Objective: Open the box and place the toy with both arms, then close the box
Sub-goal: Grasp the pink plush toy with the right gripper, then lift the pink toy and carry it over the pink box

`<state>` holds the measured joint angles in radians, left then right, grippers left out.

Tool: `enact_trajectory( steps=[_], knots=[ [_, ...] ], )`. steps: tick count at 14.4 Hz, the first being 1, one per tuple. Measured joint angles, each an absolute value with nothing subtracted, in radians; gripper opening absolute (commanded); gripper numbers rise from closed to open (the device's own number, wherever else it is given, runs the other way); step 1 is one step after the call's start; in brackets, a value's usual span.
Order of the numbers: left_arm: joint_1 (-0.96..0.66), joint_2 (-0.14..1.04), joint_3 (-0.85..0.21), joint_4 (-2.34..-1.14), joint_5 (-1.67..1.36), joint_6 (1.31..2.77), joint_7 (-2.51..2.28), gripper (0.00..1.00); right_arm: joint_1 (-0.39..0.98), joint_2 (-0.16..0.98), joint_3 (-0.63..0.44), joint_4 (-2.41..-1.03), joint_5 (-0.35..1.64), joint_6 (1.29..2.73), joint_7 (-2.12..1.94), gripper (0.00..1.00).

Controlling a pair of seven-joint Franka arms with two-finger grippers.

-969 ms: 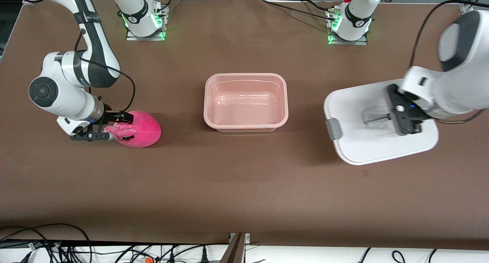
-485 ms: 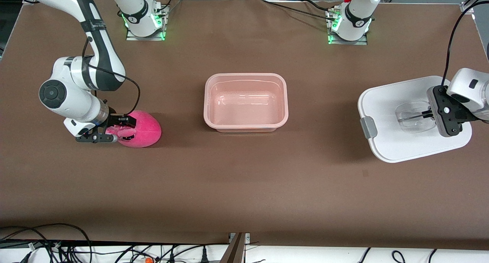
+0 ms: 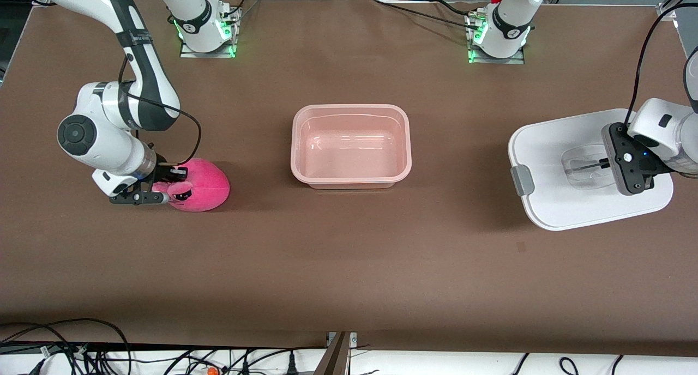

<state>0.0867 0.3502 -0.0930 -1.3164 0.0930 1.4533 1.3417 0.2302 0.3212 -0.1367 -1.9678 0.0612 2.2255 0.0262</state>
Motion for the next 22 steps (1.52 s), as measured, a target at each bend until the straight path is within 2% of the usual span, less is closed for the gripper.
enact_trajectory(
  steps=[3, 8, 10, 15, 19, 22],
  knots=[
    [0.086, 0.350, -0.094, -1.316, 0.093, 1.453, 1.342, 0.00, 0.232, 0.316, -0.100, -1.913, 0.061, 2.145, 0.017, 0.00],
    [0.085, 0.350, -0.094, -1.316, 0.093, 1.453, 1.342, 0.00, 0.253, 0.291, 0.008, -1.672, 0.061, 1.799, 0.015, 0.00],
    [0.085, 0.351, -0.095, -1.316, 0.093, 1.453, 1.342, 0.00, 0.299, 0.289, 0.027, -1.591, 0.061, 1.715, 0.008, 0.00],
    [0.084, 0.351, -0.095, -1.316, 0.093, 1.453, 1.342, 0.00, 0.535, 0.309, 0.039, -1.491, -0.038, 1.642, -0.042, 0.00],
    [0.084, 0.351, -0.096, -1.316, 0.093, 1.453, 1.342, 0.00, 0.693, 0.417, 0.040, -1.319, -0.096, 1.538, -0.168, 0.00],
    [0.084, 0.351, -0.095, -1.316, 0.093, 1.453, 1.342, 0.00, 0.753, 0.505, 0.039, -1.200, -0.104, 1.510, -0.279, 0.00]
  ],
)
